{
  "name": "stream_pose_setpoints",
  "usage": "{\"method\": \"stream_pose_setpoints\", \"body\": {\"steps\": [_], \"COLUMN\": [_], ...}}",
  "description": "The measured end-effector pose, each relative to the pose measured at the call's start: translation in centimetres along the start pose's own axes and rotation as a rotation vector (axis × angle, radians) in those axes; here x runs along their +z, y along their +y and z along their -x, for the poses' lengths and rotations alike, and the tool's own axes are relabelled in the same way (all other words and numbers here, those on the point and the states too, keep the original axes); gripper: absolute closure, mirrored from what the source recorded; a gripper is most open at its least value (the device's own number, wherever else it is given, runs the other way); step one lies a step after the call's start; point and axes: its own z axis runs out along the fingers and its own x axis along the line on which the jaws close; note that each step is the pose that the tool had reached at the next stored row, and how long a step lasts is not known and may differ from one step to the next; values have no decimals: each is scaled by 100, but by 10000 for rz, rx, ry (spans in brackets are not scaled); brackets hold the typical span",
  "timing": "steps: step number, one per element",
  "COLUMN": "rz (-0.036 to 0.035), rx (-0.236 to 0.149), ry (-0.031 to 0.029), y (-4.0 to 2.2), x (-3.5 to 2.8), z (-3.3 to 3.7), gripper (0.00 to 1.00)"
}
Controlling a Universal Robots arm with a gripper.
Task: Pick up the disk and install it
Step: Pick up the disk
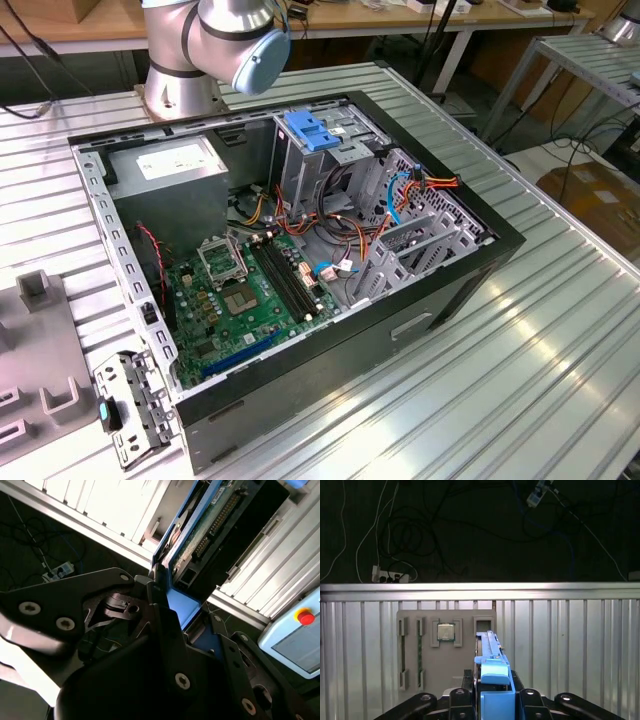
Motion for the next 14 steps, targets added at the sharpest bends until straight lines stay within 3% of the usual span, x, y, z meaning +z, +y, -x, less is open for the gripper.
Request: {"method": "stream_pose_setpoints", "body": {"steps": [14], "rz": [0], "rx": [0], "ry": [0], "y": [-1], "x": [-213], "z": [1], "gripper": [63]}}
